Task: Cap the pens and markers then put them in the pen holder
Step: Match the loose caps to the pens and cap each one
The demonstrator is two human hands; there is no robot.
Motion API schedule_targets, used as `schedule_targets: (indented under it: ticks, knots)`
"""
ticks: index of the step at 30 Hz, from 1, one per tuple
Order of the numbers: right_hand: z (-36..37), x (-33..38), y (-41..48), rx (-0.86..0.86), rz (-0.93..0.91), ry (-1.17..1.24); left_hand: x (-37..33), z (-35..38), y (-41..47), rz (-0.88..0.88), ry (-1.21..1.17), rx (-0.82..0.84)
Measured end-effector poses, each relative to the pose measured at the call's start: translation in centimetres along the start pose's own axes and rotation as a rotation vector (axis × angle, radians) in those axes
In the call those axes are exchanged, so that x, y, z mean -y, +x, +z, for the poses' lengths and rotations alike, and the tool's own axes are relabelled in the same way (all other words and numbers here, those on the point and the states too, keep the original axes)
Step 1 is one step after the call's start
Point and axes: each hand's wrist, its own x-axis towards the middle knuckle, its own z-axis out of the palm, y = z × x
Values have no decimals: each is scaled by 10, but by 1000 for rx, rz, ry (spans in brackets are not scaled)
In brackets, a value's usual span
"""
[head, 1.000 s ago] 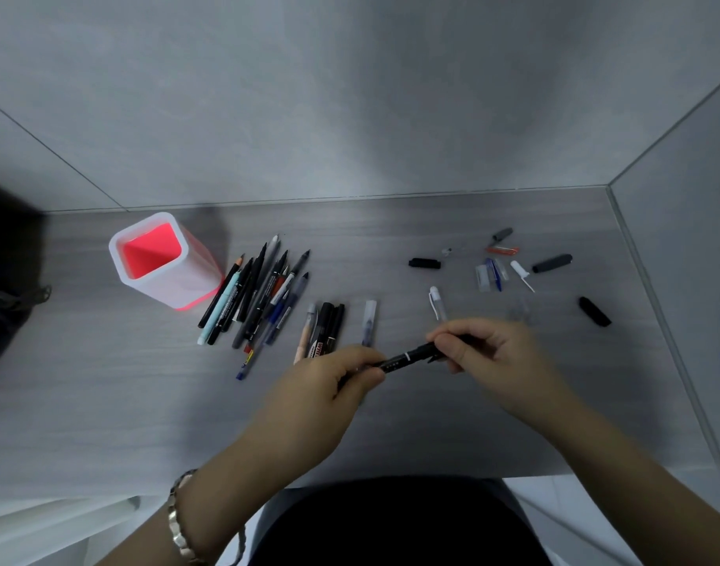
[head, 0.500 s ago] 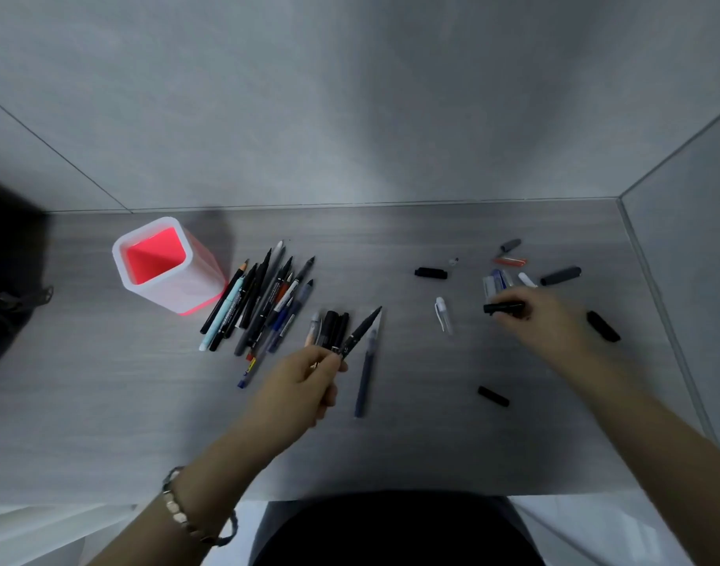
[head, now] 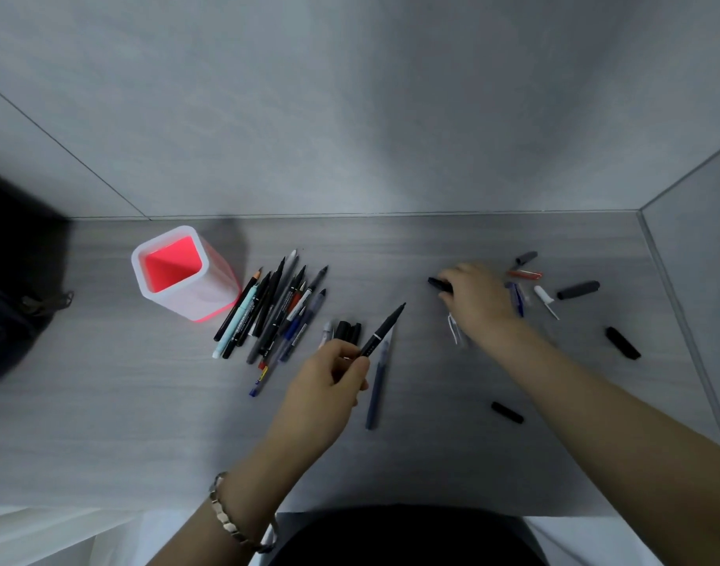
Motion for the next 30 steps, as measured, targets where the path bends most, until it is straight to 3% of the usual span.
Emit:
schedule_targets:
  ticks: [2,7,9,11,30]
  knots:
    - [-3,2,-2,-43,24,119,-3,-1,-1,19,-13,-5]
    - [-46,32,-48,-171,184,1232,-9,-1,-8,64,-49,26]
    - [-63,41,-72,-173,212,1564,-12,1,-13,80,-70,46]
    - [-73,46,-90,-176,241,1748,-15,3,-17,115,-85,53]
    - [-71,59,-122,-184,237,1611,-10,4,-30,172,-16,80]
